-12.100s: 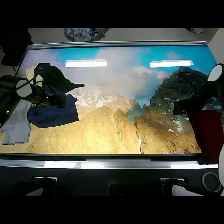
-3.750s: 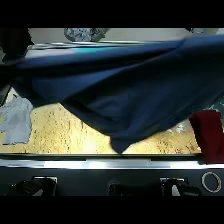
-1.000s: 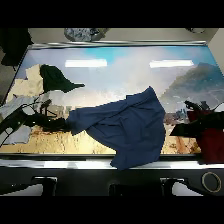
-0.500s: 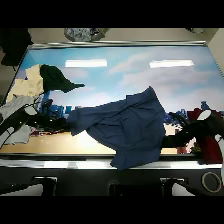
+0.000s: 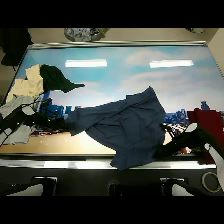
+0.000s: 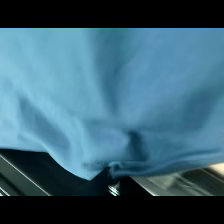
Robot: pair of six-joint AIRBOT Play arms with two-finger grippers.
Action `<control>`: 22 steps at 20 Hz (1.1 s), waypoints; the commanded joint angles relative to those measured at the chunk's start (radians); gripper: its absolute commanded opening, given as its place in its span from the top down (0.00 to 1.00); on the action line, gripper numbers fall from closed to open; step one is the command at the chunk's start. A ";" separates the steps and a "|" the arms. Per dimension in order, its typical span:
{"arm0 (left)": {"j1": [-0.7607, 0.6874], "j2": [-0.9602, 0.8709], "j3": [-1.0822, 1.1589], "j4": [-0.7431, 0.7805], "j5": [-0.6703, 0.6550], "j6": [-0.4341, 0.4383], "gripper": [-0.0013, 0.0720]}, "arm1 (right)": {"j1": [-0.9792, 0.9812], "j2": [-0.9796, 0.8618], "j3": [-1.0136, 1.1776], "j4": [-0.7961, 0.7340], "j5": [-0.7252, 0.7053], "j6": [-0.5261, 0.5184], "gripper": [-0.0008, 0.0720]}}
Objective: Fold the shirts.
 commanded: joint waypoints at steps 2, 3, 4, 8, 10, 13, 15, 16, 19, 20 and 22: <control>-0.001 0.072 0.037 -0.058 -0.026 0.075 0.93 | 0.003 0.034 0.054 0.044 -0.027 -0.020 0.94; -0.001 0.123 0.074 -0.067 -0.025 0.075 0.93 | 0.002 0.068 0.112 0.043 -0.003 -0.032 0.94; -0.001 0.177 0.123 -0.069 -0.024 0.075 0.93 | 0.002 0.119 0.196 0.039 0.010 -0.031 0.94; 0.006 0.427 0.446 -0.057 0.035 -0.004 0.93 | 0.002 0.347 0.709 0.032 -0.093 -0.010 0.94; 0.032 0.523 0.637 -0.018 0.131 -0.122 0.93 | 0.003 0.433 1.010 -0.015 -0.261 -0.001 0.94; 0.071 0.603 0.858 0.043 0.200 -0.230 0.93 | 0.002 0.492 1.346 -0.163 -0.424 0.080 0.94; 0.061 0.636 0.926 -0.014 0.201 -0.209 0.93 | 0.003 0.494 1.474 -0.160 -0.423 0.084 0.94; 0.056 0.653 0.946 -0.025 0.201 -0.199 0.93 | 0.003 0.497 1.503 -0.155 -0.423 0.086 0.94; 0.057 0.703 0.969 -0.002 0.209 -0.200 0.93 | 0.002 0.515 1.504 -0.157 -0.420 0.087 0.94; 0.057 0.713 0.969 0.017 0.204 -0.200 0.93 | 0.002 0.515 1.504 -0.156 -0.413 0.091 0.94; 0.057 0.711 0.967 0.052 0.169 -0.200 0.93 | 0.003 0.511 1.504 -0.156 -0.406 0.097 0.94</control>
